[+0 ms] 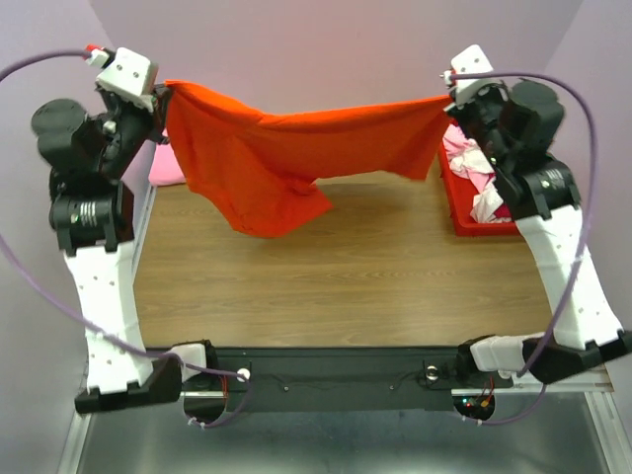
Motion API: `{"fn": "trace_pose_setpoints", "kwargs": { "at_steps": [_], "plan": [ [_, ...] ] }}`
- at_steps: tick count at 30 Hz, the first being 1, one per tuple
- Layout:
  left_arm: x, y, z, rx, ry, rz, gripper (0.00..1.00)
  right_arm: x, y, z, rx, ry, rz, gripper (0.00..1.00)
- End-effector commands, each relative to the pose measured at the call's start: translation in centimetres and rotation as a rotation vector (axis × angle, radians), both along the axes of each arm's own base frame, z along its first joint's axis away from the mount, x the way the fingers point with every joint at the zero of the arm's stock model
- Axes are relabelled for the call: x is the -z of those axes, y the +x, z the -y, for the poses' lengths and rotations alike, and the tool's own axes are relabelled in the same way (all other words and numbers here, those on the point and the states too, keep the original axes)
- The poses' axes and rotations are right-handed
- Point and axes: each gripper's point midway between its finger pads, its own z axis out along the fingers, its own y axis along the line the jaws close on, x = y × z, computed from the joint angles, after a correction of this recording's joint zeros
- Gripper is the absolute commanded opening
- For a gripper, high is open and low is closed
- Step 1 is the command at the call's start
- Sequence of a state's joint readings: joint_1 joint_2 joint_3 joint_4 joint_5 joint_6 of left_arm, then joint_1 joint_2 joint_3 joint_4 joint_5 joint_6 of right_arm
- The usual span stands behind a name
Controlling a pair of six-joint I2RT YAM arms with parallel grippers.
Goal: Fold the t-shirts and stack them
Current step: Flatten the tshirt out
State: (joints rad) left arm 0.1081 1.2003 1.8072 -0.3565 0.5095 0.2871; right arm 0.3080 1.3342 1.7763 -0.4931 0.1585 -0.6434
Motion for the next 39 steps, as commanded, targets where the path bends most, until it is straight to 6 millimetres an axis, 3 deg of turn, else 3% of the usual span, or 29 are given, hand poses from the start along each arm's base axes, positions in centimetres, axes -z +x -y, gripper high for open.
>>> {"fn": "trace_pose_setpoints", "kwargs": {
  "at_steps": [1, 3, 4, 6, 9, 11, 12, 14, 15, 19, 21, 24, 25, 27, 28, 29, 30, 32, 33, 34, 35, 36, 37, 39],
  "plan": [
    [-6.9, -6.5, -0.3, -0.056, -0.002, 0.249, 0.00, -7.8, -6.4, 2.7, 0.030, 0.037, 0.205, 0.01],
    [-7.9, -8.8, -0.2, -0.066, -0.003, 0.295, 0.00, -8.9, -8.1, 3.2, 0.026, 0.037, 0.238, 0.01],
    [-8.7, -11.0, 0.0, -0.069, -0.002, 0.337, 0.00, -9.4, -8.9, 3.5, 0.027, 0.039, 0.253, 0.00],
    [-9.7, -13.3, -0.1, -0.084, -0.013, 0.383, 0.00, -11.2, -11.6, 4.3, 0.026, 0.052, 0.313, 0.00],
    [-11.7, -19.4, 0.1, -0.107, -0.024, 0.500, 0.00, -13.9, -15.6, 5.5, 0.024, 0.077, 0.404, 0.01],
    [-12.5, -21.9, 0.0, -0.130, -0.034, 0.547, 0.00, -15.7, -18.6, 6.3, 0.018, 0.095, 0.469, 0.00],
    [-13.4, -24.5, 0.1, -0.138, -0.043, 0.600, 0.00, -16.2, -19.5, 6.5, 0.016, 0.101, 0.487, 0.00],
    [-14.1, -26.8, -0.1, -0.157, -0.055, 0.638, 0.00, -17.0, -21.2, 6.9, 0.013, 0.106, 0.522, 0.01],
    [-15.0, -28.9, 0.1, -0.158, -0.064, 0.678, 0.00, -17.9, -22.7, 7.5, 0.016, 0.114, 0.557, 0.01],
    [-15.2, -30.8, 0.1, -0.170, -0.067, 0.678, 0.00, -18.5, -24.6, 8.3, 0.031, 0.100, 0.588, 0.01],
    [-13.7, -29.7, 0.4, -0.150, -0.057, 0.609, 0.00, -17.9, -24.4, 8.2, 0.029, 0.078, 0.575, 0.01],
    [-10.1, -26.7, 0.8, -0.123, -0.010, 0.492, 0.00, -15.1, -22.4, 7.1, 0.004, 0.028, 0.501, 0.01],
    [-7.4, -24.7, 0.6, -0.123, 0.008, 0.419, 0.00, -14.1, -21.6, 6.8, -0.006, 0.014, 0.474, 0.00],
    [-3.9, -23.1, 0.8, -0.103, 0.076, 0.347, 0.00, -10.7, -19.3, 5.6, -0.040, -0.032, 0.387, 0.01],
    [-0.5, -20.5, 0.7, -0.093, 0.082, 0.249, 0.00, -9.6, -18.8, 5.1, -0.056, -0.045, 0.364, 0.01],
    [1.4, -19.6, 1.1, -0.062, 0.094, 0.199, 0.00, -7.9, -17.8, 4.6, -0.074, -0.059, 0.324, 0.01],
    [5.4, -17.6, 1.0, -0.045, 0.124, 0.100, 0.00, -5.0, -16.4, 3.6, -0.110, -0.081, 0.256, 0.00],
    [9.2, -16.1, 1.3, -0.009, 0.137, 0.018, 0.00, -1.5, -14.9, 2.7, -0.141, -0.102, 0.177, 0.00],
    [11.0, -15.2, 1.4, 0.010, 0.153, -0.014, 0.00, 2.3, -13.4, 1.7, -0.177, -0.133, 0.093, 0.01],
    [14.7, -13.6, 1.3, 0.023, 0.157, -0.103, 0.00, 4.2, -12.8, 1.3, -0.193, -0.151, 0.052, 0.01],
    [16.5, -12.9, 1.2, 0.033, 0.163, -0.141, 0.00, 6.0, -12.2, 1.0, -0.206, -0.167, 0.014, 0.01],
    [18.0, -11.9, 1.3, 0.048, 0.173, -0.169, 0.00, 10.3, -11.0, 0.3, -0.235, -0.196, -0.076, 0.01],
    [21.1, -10.8, 1.1, 0.057, 0.190, -0.228, 0.00, 11.7, -10.3, -0.1, -0.246, -0.204, -0.094, 0.01],
    [23.4, -9.2, 0.7, 0.054, 0.206, -0.250, 0.00, 15.1, -9.1, -0.8, -0.270, -0.222, -0.147, 0.01]
  ]
}}
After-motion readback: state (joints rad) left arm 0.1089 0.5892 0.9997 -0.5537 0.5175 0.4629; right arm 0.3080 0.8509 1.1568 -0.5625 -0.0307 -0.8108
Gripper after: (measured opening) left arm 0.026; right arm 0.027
